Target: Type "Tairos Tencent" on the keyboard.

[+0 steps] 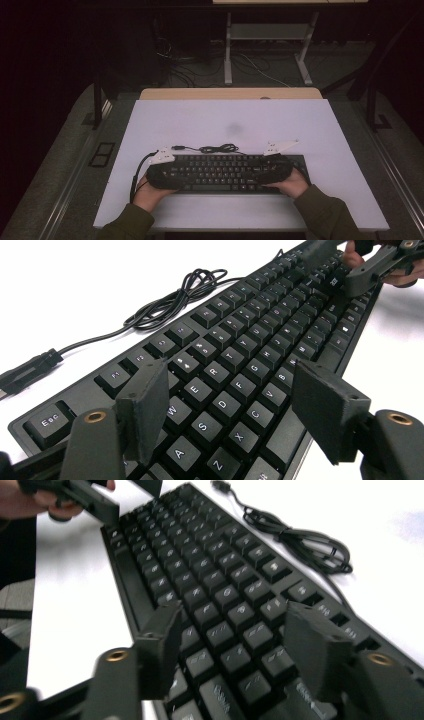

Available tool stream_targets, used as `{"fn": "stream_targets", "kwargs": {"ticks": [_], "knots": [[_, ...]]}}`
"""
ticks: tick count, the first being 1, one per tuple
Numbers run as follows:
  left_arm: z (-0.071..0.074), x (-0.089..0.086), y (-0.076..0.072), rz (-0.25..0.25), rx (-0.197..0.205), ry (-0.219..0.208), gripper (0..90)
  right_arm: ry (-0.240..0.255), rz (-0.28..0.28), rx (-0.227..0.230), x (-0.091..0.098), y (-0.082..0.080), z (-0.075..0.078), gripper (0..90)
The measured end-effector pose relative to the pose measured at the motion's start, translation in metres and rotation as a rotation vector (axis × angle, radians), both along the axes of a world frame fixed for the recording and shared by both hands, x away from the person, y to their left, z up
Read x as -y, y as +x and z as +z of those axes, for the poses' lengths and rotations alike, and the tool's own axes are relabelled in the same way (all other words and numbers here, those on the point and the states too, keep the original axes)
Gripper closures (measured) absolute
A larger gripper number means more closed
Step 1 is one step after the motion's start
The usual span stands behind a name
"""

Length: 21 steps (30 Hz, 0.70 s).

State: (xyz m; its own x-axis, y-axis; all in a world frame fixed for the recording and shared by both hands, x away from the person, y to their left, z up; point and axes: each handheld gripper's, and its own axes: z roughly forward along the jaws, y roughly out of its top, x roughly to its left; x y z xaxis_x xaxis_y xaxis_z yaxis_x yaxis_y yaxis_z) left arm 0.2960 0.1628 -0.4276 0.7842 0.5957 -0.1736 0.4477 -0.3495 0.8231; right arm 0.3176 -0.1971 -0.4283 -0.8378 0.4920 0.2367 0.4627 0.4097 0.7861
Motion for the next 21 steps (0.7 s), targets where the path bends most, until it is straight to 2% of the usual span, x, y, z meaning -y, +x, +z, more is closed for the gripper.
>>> {"fn": "stream_targets", "kwargs": {"ticks": [2, 8, 14, 21], "knots": [[0.000, 0.000, 0.000, -0.001, -0.001, -0.001, 33.1, 0.018, -0.005, 0.007, -0.003, 0.002, 0.001, 35.3], [0.000, -0.002, 0.000, 0.000, -0.004, 0.000, 40.3, 0.026, -0.011, 0.024, -0.010, 0.006, 0.002, 30.6], [0.001, -0.004, 0.000, 0.009, -0.005, -0.005, 50.2, 0.040, -0.022, 0.031, -0.016, 0.010, 0.003, 28.6], [0.001, -0.006, -0.001, 0.013, -0.002, 0.009, 64.2, 0.056, -0.032, 0.046, -0.023, 0.014, 0.004, 27.2]]}}
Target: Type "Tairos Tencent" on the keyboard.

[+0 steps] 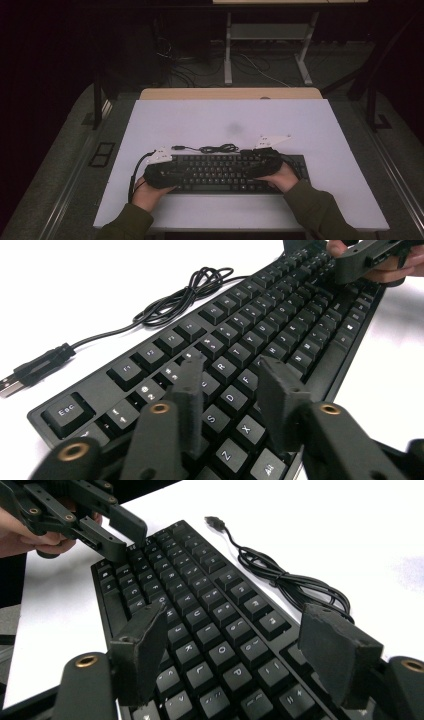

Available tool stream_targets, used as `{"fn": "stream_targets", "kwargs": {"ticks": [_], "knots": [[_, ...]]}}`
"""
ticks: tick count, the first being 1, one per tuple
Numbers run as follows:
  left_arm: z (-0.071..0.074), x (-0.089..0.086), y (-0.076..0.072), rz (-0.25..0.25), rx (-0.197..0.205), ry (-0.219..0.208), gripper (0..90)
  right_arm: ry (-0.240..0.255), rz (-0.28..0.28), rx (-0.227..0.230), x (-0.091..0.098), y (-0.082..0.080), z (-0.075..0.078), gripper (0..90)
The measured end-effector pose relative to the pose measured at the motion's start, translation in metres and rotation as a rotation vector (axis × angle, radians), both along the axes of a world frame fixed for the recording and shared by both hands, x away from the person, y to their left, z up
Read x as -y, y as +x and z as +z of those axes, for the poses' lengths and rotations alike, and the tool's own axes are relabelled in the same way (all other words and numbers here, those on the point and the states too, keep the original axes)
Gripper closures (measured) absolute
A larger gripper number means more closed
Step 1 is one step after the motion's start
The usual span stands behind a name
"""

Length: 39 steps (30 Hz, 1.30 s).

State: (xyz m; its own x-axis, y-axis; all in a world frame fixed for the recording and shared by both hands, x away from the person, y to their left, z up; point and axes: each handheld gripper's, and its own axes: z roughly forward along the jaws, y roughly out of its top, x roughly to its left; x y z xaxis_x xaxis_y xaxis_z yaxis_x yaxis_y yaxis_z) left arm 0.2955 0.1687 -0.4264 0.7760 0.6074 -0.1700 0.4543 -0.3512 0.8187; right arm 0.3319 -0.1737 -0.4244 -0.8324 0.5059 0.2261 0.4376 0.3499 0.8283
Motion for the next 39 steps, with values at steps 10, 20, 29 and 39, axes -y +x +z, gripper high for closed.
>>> {"fn": "stream_targets", "kwargs": {"ticks": [10, 20, 29, 39], "knots": [[0.000, -0.001, 0.000, 0.001, 0.003, 0.034, 83.3, 0.021, 0.002, 0.005, -0.011, 0.005, 0.000, 25.8], [-0.001, -0.005, 0.002, -0.001, -0.022, 0.074, 89.1, 0.016, 0.009, 0.008, -0.016, 0.005, -0.001, 25.4], [-0.003, -0.009, 0.004, 0.006, -0.034, 0.097, 89.0, 0.010, 0.013, 0.005, -0.017, 0.004, -0.001, 25.3], [-0.006, -0.009, 0.004, 0.006, -0.046, 0.109, 89.0, 0.007, 0.013, 0.005, -0.017, 0.003, -0.002, 25.3]]}}
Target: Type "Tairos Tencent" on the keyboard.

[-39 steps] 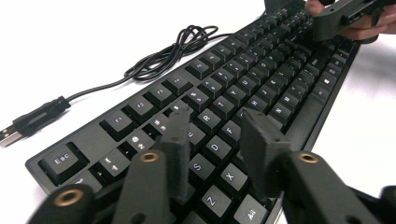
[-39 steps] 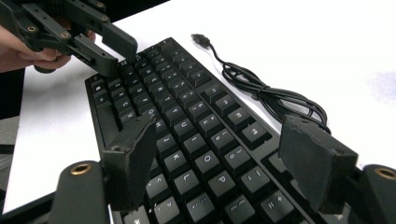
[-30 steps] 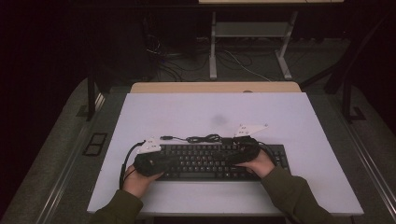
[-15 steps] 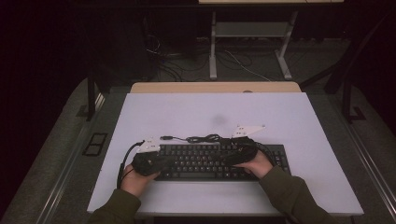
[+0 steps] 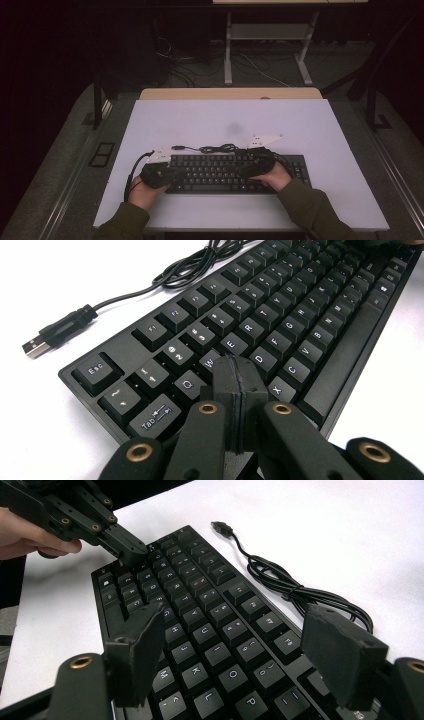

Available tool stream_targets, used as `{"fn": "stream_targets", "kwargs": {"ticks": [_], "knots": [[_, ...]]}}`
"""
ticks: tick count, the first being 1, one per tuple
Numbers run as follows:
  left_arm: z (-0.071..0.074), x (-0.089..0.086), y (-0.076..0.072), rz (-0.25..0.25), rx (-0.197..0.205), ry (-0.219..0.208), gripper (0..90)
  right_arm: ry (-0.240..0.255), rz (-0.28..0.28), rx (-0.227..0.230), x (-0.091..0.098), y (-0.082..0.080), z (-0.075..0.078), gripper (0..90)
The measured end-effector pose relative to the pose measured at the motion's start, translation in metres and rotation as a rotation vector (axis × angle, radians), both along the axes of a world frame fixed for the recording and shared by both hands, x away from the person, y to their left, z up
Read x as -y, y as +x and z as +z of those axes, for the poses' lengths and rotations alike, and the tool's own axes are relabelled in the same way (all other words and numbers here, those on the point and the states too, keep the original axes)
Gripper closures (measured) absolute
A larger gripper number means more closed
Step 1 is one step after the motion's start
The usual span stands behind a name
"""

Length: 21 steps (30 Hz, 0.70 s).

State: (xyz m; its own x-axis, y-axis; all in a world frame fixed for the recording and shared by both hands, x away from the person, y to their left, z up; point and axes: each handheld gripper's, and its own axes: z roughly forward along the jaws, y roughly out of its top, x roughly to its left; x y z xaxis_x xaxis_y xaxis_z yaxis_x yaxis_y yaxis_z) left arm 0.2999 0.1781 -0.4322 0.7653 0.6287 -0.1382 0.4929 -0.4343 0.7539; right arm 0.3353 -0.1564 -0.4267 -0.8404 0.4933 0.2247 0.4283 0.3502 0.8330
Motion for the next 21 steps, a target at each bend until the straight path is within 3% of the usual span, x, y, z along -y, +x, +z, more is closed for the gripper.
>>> {"fn": "stream_targets", "kwargs": {"ticks": [10, 18, 21], "knots": [[-0.0023, 0.0014, 0.0008, -0.007, -0.004, 0.030, 89.0, -0.003, 0.002, 0.001, 0.0002, 0.0000, -0.0002, 25.3], [-0.0021, 0.0012, 0.0011, -0.013, -0.007, 0.028, 89.0, -0.001, 0.001, 0.001, 0.0003, 0.0001, -0.0002, 25.3], [-0.0010, 0.0019, 0.0007, -0.011, -0.001, 0.007, 88.9, 0.000, 0.002, 0.002, 0.0005, 0.0000, 0.0002, 25.3]]}}
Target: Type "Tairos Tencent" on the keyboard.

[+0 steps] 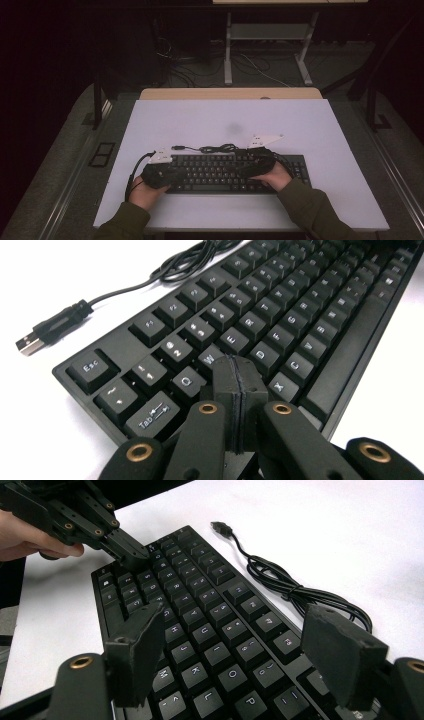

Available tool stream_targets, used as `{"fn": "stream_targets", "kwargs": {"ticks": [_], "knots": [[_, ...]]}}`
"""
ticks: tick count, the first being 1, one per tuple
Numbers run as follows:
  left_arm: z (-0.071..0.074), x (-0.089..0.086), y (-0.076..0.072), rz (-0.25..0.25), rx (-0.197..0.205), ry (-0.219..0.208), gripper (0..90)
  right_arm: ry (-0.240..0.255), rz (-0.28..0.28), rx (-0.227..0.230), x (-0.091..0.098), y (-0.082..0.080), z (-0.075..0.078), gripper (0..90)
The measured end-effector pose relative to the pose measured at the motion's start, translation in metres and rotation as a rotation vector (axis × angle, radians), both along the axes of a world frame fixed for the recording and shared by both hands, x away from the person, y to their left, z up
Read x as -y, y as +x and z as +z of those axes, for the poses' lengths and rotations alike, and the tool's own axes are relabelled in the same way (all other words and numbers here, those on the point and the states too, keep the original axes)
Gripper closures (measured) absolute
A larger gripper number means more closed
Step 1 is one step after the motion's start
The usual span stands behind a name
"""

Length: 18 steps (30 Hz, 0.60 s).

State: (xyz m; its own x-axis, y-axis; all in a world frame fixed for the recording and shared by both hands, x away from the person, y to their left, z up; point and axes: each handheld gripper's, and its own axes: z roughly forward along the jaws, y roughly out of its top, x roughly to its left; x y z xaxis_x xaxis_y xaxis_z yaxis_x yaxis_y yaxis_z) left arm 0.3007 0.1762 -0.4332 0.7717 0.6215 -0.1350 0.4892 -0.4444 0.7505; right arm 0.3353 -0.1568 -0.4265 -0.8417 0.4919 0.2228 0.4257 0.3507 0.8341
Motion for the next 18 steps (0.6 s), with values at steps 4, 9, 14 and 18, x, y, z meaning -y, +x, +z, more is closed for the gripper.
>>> {"fn": "stream_targets", "kwargs": {"ticks": [4, 9, 14, 18], "knots": [[-0.0001, 0.0020, -0.0005, -0.003, 0.002, 0.001, 88.8, 0.002, -0.001, 0.002, 0.0008, 0.0001, 0.0008, 25.3], [0.0021, 0.0027, -0.0009, -0.001, 0.008, -0.010, 86.5, 0.002, -0.004, -0.002, 0.0020, 0.0004, 0.0011, 25.3], [0.0050, 0.0043, -0.0018, -0.006, 0.017, -0.029, 82.5, 0.004, -0.004, -0.005, 0.0025, 0.0002, 0.0006, 25.3], [0.0061, 0.0065, -0.0025, -0.008, 0.026, -0.043, 76.5, 0.003, -0.004, -0.004, 0.0028, 0.0004, 0.0003, 25.2]]}}
